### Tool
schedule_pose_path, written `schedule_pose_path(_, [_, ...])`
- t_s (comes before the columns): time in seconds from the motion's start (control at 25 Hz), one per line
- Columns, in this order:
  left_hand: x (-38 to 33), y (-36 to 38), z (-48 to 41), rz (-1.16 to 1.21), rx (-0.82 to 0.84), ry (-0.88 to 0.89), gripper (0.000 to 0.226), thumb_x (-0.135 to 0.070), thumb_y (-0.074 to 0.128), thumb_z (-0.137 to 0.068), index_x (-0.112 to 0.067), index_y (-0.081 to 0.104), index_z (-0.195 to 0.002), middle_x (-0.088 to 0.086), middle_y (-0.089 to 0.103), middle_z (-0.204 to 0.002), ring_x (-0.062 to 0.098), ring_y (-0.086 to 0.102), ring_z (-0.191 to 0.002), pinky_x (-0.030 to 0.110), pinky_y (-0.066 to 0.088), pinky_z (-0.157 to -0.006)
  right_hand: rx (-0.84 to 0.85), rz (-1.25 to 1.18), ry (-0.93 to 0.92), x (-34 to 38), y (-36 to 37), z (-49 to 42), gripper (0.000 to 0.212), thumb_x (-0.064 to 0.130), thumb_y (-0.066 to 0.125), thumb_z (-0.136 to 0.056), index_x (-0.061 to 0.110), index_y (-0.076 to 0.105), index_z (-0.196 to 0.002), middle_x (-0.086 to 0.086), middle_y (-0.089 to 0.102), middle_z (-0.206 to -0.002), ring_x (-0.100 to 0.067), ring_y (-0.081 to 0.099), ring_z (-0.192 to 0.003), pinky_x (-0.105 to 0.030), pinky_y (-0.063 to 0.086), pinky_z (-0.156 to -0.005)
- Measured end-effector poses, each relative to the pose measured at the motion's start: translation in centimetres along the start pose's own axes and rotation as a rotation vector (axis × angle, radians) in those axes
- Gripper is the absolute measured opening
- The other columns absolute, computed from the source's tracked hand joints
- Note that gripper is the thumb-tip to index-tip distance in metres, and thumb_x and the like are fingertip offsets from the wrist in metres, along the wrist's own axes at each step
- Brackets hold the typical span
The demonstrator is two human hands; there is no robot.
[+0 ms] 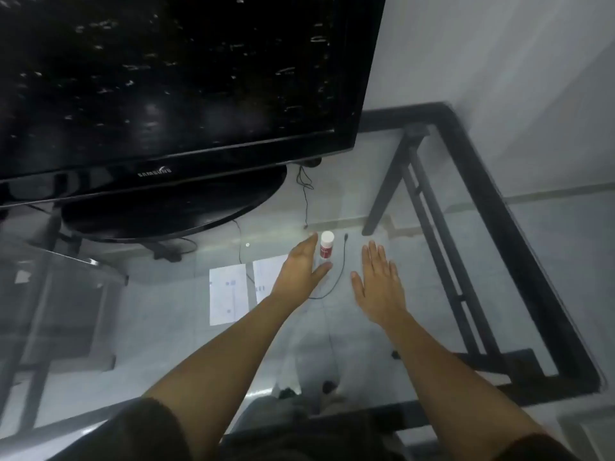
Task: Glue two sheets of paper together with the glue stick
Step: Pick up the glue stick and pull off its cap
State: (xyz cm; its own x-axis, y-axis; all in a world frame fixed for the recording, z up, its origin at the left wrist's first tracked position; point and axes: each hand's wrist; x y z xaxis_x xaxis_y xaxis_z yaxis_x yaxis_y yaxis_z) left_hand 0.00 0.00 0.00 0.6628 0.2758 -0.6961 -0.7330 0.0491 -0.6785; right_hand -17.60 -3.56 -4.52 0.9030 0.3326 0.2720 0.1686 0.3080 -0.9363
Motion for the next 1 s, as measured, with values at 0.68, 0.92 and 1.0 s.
schedule_pose_path(0.68, [-0.6,-2.1,0.7,0.327,-0.131,-0.007,0.034,-0.031,0.064,-0.085,-0.022,0.055,-0.116,-0.016,0.056,-0.094,0.000,0.056,-0.083,0.006,0.043,-0.068,0.052,-1.130,0.304,4.0,-6.8,-3.0,0.041,0.048,0.045,-0.091,0.021,0.054,-0.120,0.001,0.060,-0.119,-0.015,0.058,-0.108,-0.031,0.042,-0.095])
schedule_pose_path(0.92, [-0.5,-3.1,0.7,0.243,-0.146,0.016,0.023,-0.029,0.066,-0.083,-0.018,0.059,-0.102,-0.008,0.059,-0.090,-0.001,0.053,-0.077,0.006,0.038,-0.063,0.028,-1.193,0.255,5.1,-7.6,-3.8,0.031,0.036,0.062,-0.085,0.017,0.064,-0.110,-0.003,0.066,-0.111,-0.016,0.060,-0.105,-0.032,0.046,-0.096])
schedule_pose_path(1.0, [0.5,-3.1,1.3,0.225,-0.147,-0.048,0.027,-0.029,0.065,-0.084,-0.015,0.058,-0.105,-0.005,0.059,-0.094,0.006,0.052,-0.080,0.009,0.036,-0.065,-0.071,-1.241,0.321,4.4,-7.5,-4.3,0.025,0.033,0.064,-0.085,0.021,0.064,-0.107,0.001,0.065,-0.110,-0.014,0.060,-0.104,-0.027,0.046,-0.094])
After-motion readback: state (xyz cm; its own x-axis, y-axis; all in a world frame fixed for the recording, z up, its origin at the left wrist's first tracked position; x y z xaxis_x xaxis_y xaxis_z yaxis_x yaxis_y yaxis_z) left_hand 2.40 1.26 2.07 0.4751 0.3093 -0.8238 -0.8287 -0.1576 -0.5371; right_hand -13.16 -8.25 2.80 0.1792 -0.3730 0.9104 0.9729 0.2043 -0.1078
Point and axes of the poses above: each hand's wrist, its own z-axis away from the middle knuckle, its own y-axis out of the palm, x = y × z
